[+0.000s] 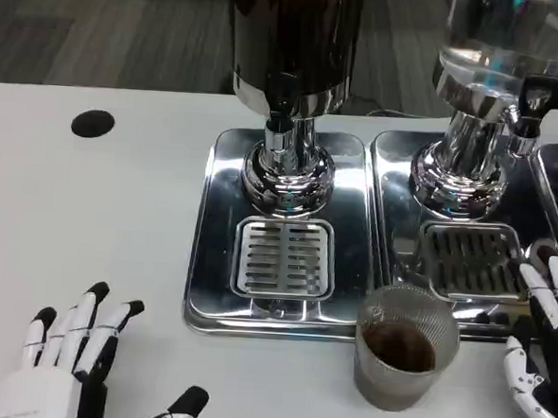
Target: Grasp the cup under the faucet to collect the drink, then remove the cup.
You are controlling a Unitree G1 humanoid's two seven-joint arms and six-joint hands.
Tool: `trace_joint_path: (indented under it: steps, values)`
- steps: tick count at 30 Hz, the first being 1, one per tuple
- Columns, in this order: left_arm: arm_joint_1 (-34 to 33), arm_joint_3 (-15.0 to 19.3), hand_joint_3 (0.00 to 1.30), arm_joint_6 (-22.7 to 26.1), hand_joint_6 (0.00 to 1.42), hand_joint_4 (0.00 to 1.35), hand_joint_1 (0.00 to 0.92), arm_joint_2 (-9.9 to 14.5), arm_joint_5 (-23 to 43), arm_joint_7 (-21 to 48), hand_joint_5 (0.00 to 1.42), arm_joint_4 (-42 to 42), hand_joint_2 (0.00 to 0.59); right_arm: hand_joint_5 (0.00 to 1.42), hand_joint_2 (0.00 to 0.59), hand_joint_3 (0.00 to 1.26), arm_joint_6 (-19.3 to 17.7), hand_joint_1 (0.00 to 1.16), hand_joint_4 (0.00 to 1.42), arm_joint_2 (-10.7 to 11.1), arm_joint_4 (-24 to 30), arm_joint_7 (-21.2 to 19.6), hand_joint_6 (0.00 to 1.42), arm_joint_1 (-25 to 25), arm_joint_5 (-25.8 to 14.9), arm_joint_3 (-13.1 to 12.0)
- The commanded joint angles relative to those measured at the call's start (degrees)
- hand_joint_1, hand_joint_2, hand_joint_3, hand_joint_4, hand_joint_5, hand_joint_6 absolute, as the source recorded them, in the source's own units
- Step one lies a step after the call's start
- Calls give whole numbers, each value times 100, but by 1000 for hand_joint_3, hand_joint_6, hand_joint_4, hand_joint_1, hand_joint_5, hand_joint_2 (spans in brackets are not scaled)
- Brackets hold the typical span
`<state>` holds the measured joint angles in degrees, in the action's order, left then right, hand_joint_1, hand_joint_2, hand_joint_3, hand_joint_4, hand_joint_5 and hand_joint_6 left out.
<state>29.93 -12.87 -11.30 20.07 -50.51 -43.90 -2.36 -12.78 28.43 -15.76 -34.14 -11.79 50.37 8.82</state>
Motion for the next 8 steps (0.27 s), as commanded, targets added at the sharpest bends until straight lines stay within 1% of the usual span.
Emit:
trace_joint_path:
  steps: [1, 8]
  values:
    - [62, -37, 269, -5, 44, 0, 0, -1, -88, -120, 133, -38, 135, 0, 586, 115, -57, 30, 0, 53, 43, -110, 2, -71, -53, 67]
    - [54, 26, 283, -41, 44, 0, 0, 28, -11, -103, 137, -60, 134, 0, 586, 114, -96, 41, 0, 26, 19, -216, 2, -113, -86, 118]
